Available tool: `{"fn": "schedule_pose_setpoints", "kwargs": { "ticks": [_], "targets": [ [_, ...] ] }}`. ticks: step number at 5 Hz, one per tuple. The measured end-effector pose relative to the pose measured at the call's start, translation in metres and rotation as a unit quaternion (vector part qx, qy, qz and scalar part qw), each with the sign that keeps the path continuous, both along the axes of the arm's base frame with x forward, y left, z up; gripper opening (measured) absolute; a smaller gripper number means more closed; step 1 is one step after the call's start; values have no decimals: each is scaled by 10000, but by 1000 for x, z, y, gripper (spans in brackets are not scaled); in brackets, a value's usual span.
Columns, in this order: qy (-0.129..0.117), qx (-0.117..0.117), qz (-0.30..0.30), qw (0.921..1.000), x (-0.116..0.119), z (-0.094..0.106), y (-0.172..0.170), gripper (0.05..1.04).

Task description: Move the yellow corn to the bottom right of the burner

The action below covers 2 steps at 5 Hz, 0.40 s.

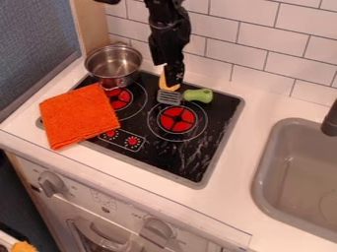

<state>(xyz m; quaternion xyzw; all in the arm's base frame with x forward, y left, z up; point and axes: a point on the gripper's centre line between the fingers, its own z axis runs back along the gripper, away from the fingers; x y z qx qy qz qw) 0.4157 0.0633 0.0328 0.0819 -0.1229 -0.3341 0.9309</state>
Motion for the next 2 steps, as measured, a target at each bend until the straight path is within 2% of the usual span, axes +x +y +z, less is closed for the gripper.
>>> {"fn": "schedule_pose_setpoints", "kwargs": {
  "ticks": [1, 2],
  "targets": [
    [-40, -121, 73, 9999, 4, 1, -3, 941],
    [204, -214, 39, 9996, 1, -6, -5, 657]
  ]
}}
